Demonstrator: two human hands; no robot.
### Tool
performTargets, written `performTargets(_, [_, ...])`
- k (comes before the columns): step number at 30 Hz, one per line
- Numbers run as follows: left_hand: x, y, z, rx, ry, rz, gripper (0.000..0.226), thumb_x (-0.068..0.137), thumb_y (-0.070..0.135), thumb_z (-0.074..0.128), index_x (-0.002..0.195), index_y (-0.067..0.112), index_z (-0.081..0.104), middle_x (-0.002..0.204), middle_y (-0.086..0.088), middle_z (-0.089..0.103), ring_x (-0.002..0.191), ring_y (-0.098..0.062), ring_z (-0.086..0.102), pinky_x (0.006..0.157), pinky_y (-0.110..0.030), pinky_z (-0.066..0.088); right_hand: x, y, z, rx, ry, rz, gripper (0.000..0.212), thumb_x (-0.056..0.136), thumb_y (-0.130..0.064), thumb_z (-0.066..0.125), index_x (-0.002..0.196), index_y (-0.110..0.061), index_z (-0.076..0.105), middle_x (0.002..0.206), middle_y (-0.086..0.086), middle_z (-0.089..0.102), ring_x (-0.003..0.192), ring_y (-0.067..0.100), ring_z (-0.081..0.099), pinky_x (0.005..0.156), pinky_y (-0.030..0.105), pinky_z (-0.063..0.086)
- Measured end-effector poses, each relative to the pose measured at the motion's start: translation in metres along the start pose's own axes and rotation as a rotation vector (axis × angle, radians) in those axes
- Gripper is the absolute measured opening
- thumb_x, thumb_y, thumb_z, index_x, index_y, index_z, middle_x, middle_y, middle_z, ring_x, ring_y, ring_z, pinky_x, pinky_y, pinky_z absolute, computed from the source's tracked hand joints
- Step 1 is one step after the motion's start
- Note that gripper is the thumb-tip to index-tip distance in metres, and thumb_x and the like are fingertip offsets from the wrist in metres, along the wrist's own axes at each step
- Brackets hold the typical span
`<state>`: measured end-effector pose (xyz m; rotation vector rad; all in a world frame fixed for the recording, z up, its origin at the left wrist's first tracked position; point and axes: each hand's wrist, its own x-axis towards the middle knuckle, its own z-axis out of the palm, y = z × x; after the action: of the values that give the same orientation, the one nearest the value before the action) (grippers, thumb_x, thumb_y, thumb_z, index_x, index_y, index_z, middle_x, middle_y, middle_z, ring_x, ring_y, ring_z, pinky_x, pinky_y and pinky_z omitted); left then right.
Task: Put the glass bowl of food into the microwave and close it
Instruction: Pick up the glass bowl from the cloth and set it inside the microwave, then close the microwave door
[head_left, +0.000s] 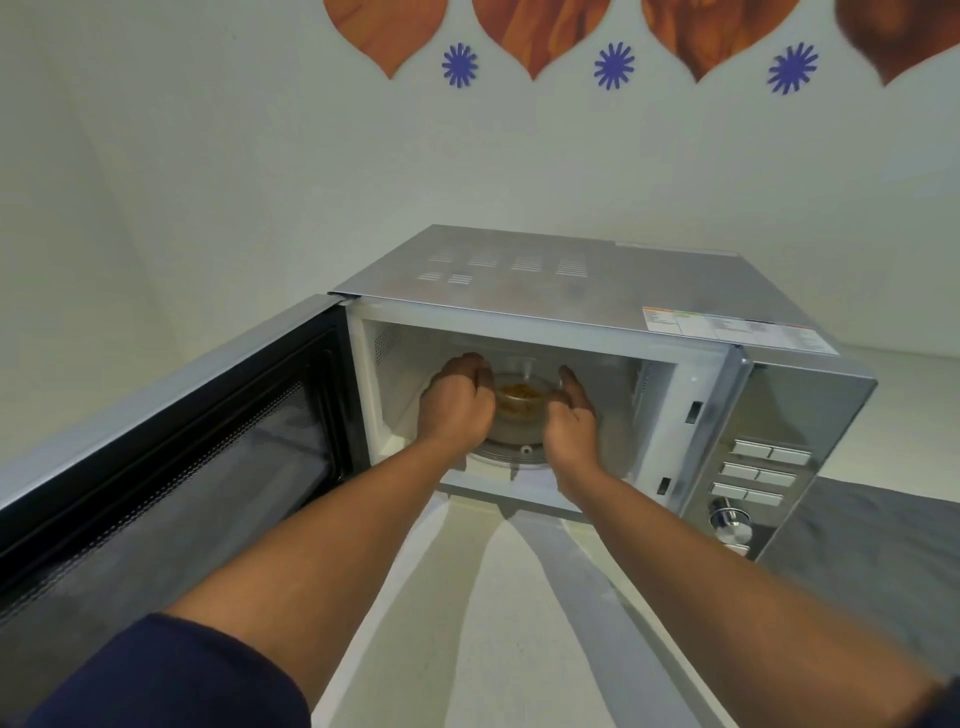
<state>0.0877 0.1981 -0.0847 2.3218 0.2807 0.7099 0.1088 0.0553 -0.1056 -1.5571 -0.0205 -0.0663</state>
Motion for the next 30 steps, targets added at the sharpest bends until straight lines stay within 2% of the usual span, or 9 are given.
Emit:
performTargets(1, [-0.003,0.003,-0.008,0.083,0.025,0.067,0.024,0.099,0.032,0.039,0.095,0.025,0.062,0.089,0.001,0.067,0.073,-0.014,0.058,0.072,-0.032,0.049,-0.005,0.0,-0.004,-0.047,-0.016,-0.052,0.048,0.107,-0.017,0.043,0.151,-0.034,0.049,0.137,-0.015,0.056,0.085,-0.003,0.068,0.063,0.006,0.049])
performTargets(3, [-0.014,0.012,-0.023,0.225,0.068,0.175,0.031,0.098,0.035,0.037,0.082,0.025,0.062,0.073,0.006,0.063,0.065,-0.015,0.057,0.072,-0.038,0.051,-0.019,-0.004,-0.013,-0.152,-0.031,-0.168,0.031,0.108,-0.02,0.046,0.129,-0.037,0.061,0.109,-0.017,0.066,0.069,-0.007,0.064,0.056,0.004,0.044])
performTargets(5, [-0.022,0.023,-0.038,0.32,0.116,0.244,0.04,0.1,0.041,0.035,0.073,0.025,0.06,0.064,0.009,0.058,0.063,-0.018,0.055,0.073,-0.041,0.049,-0.029,-0.009,-0.022,-0.251,-0.038,-0.279,0.019,0.108,-0.026,0.05,0.108,-0.04,0.064,0.093,-0.016,0.063,0.079,-0.007,0.063,0.061,0.0,0.041])
performTargets(7, [-0.029,0.034,-0.055,0.407,0.18,0.266,0.04,0.099,0.044,0.036,0.065,0.027,0.051,0.057,0.011,0.048,0.063,-0.018,0.049,0.072,-0.039,0.043,-0.039,-0.015,-0.034,-0.341,-0.054,-0.403,0.022,0.107,-0.03,0.052,0.117,-0.028,0.072,0.103,-0.015,0.064,0.089,-0.004,0.06,0.073,-0.002,0.038])
performTargets(9, [-0.036,0.045,-0.07,0.478,0.236,0.255,0.034,0.095,0.043,0.042,0.065,0.028,0.043,0.058,0.012,0.042,0.067,-0.019,0.046,0.07,-0.038,0.036,-0.047,-0.023,-0.047,-0.435,-0.079,-0.547,0.029,0.106,-0.027,0.056,0.127,-0.017,0.073,0.117,-0.011,0.068,0.106,0.006,0.061,0.089,0.008,0.042])
performTargets(15, [-0.052,0.069,-0.106,0.629,0.332,0.2,0.011,0.086,0.031,0.048,0.089,0.02,0.049,0.093,-0.001,0.056,0.094,-0.029,0.049,0.082,-0.043,0.036,-0.07,-0.055,-0.082,-0.616,0.017,-0.987,0.021,0.097,-0.015,0.066,0.112,-0.008,0.078,0.113,0.008,0.078,0.108,0.023,0.069,0.095,0.03,0.049])
performTargets(21, [-0.054,0.073,-0.147,0.843,0.283,0.053,0.047,0.075,0.031,0.053,0.117,0.01,0.048,0.117,-0.013,0.052,0.109,-0.036,0.045,0.091,-0.048,0.035,-0.066,-0.076,-0.116,-0.828,0.145,-1.3,0.021,0.097,-0.012,0.066,0.114,-0.005,0.076,0.128,0.014,0.072,0.128,0.033,0.062,0.108,0.048,0.045])
performTargets(26, [-0.059,0.069,-0.175,1.017,0.134,-0.186,0.077,0.068,0.031,0.053,0.14,0.006,0.039,0.133,-0.018,0.05,0.125,-0.041,0.041,0.104,-0.053,0.03,-0.056,-0.097,-0.146,-1.032,0.209,-1.346,0.033,0.092,-0.003,0.062,0.124,0.0,0.069,0.134,0.02,0.068,0.131,0.039,0.059,0.11,0.051,0.043])
performTargets(30, [-0.062,0.066,-0.193,1.092,0.065,-0.418,0.081,0.067,0.031,0.054,0.142,0.003,0.04,0.136,-0.023,0.05,0.128,-0.046,0.043,0.107,-0.054,0.03,-0.053,-0.111,-0.164,-1.143,0.256,-1.161,0.041,0.093,-0.01,0.058,0.132,0.001,0.062,0.137,0.02,0.065,0.133,0.04,0.056,0.109,0.053,0.043])
